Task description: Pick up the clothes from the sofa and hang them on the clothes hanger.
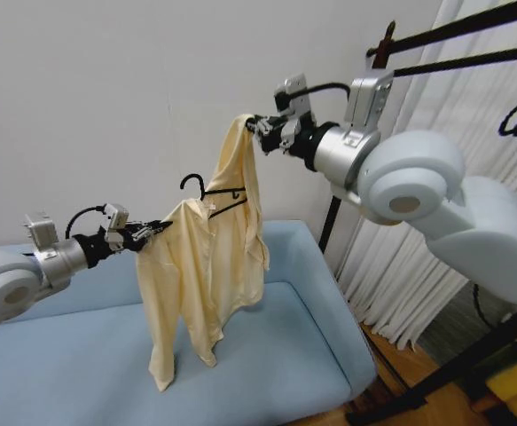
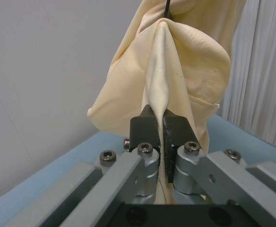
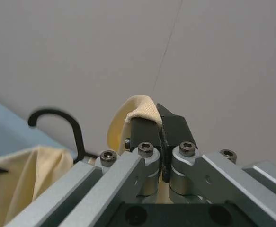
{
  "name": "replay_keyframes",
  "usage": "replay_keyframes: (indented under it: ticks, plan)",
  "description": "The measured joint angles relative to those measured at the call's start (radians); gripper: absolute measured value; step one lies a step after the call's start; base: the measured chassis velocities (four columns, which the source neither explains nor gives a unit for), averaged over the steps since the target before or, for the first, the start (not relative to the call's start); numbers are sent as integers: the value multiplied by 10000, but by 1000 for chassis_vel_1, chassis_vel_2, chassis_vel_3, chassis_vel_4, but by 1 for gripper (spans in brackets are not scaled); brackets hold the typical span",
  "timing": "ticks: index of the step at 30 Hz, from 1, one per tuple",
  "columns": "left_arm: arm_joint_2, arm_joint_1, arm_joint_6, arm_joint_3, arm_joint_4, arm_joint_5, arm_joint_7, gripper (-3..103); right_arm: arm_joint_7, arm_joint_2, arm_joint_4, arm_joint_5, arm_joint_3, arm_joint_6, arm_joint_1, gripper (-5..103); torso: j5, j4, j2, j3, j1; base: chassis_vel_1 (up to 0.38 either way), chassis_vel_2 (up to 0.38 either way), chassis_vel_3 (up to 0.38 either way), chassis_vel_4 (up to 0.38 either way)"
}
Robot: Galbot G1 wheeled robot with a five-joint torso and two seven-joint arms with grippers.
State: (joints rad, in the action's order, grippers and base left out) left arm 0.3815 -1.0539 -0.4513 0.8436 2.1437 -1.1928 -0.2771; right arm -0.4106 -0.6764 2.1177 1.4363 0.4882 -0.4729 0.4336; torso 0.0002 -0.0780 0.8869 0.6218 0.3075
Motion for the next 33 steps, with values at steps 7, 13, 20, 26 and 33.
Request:
replay_keyframes:
  ticks: [7, 13, 20, 26, 33]
  plan:
    - [-39, 103, 94, 111, 115, -348, 299, 2, 67, 385, -114, -169, -250, 21, -661, 1, 1, 1, 0, 1, 1, 0, 0, 0, 0]
    - [5, 158, 132, 82, 179, -450, 555, 2, 281, 810, 223, -119, -410, 42, -736, 1, 2, -1, -1, 1, 1, 0, 0, 0, 0]
    - [64, 91, 238, -22, 420, -504, 523, 2, -131, 122, -12, 867, -237, -13, 544, 1, -5, 6, 0, 0, 1, 0, 0, 0, 0]
    - [100, -7, 240, 79, 592, -696, 231, 2, -66, -435, -888, 873, 161, -24, 1429, 1, -2, 0, -1, 1, 1, 0, 0, 0, 0]
    - [279, -93, 245, 53, 596, -736, -208, 2, 15, -973, -1508, 906, 268, -16, 2238, 1, -3, 2, 0, 0, 1, 0, 0, 0, 0]
